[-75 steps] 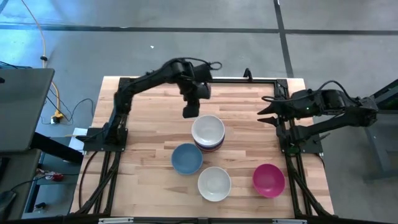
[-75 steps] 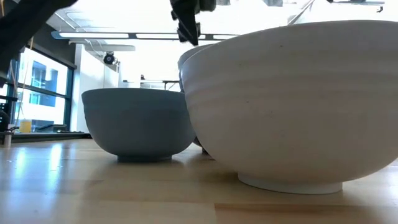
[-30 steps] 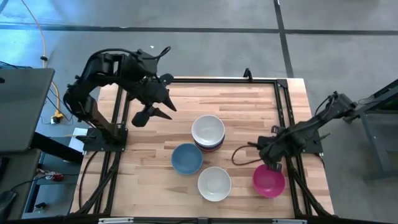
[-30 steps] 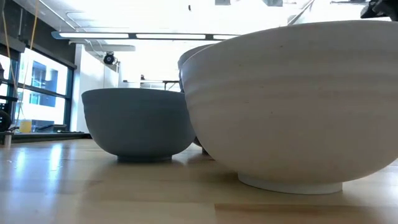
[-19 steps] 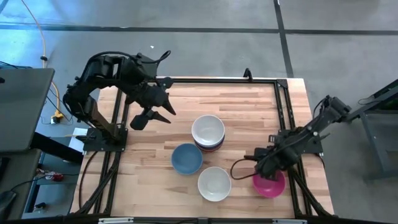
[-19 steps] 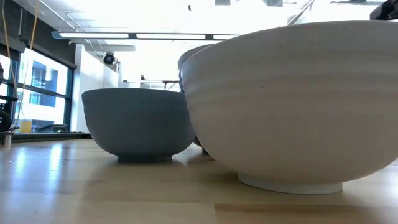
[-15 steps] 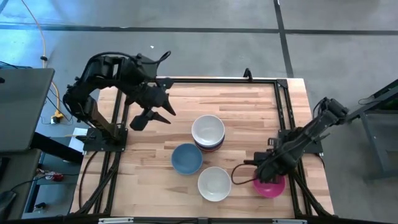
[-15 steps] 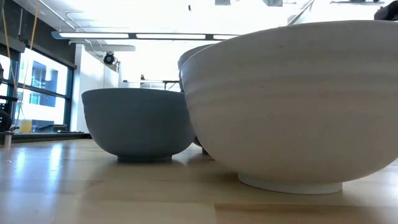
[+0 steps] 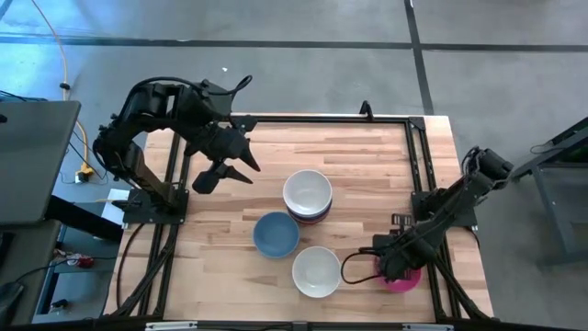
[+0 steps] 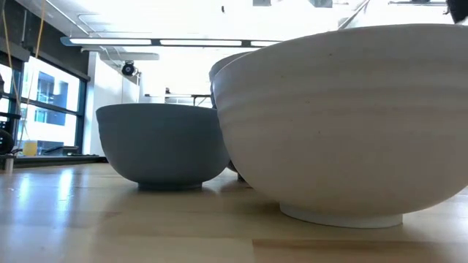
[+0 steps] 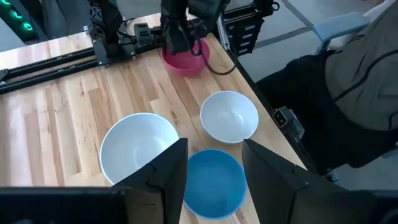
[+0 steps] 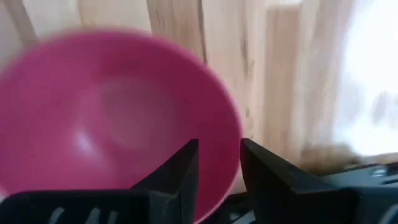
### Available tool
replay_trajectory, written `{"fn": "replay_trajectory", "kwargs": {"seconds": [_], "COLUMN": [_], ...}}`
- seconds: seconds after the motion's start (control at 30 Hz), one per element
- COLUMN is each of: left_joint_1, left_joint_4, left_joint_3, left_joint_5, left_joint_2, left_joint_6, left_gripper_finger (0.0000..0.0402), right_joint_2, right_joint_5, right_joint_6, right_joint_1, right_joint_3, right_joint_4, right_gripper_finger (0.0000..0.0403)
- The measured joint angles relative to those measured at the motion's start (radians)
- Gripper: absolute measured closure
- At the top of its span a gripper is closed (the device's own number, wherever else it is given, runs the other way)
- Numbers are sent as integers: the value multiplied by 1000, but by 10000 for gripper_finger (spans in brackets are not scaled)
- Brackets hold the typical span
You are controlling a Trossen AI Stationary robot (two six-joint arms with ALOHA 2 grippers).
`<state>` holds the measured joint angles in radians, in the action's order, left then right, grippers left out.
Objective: Nest bowls inside each other
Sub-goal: Stack the pink bowl on the white bowl
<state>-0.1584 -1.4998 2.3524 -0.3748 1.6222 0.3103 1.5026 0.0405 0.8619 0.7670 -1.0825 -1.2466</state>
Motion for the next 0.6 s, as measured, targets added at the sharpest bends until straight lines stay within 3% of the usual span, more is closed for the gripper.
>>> {"fn": "replay_trajectory", "kwargs": {"seconds": [0.23, 0.6], "left_joint_1": [11, -1], "left_joint_4": [1, 46], "left_joint_3": [0, 0], "left_joint_5": [3, 23], "left_joint_2": [0, 1], "left_joint_6": [-3, 13], "left_gripper_finger": [259, 259], "right_joint_2": [-85, -206], "right_joint_5": [-27, 32], "right_joint_6": [67, 113], "right_joint_1": [1, -1], "right_joint_3": [174, 196], "right_joint_4": [121, 76], "right_gripper_finger": [293, 293]}}
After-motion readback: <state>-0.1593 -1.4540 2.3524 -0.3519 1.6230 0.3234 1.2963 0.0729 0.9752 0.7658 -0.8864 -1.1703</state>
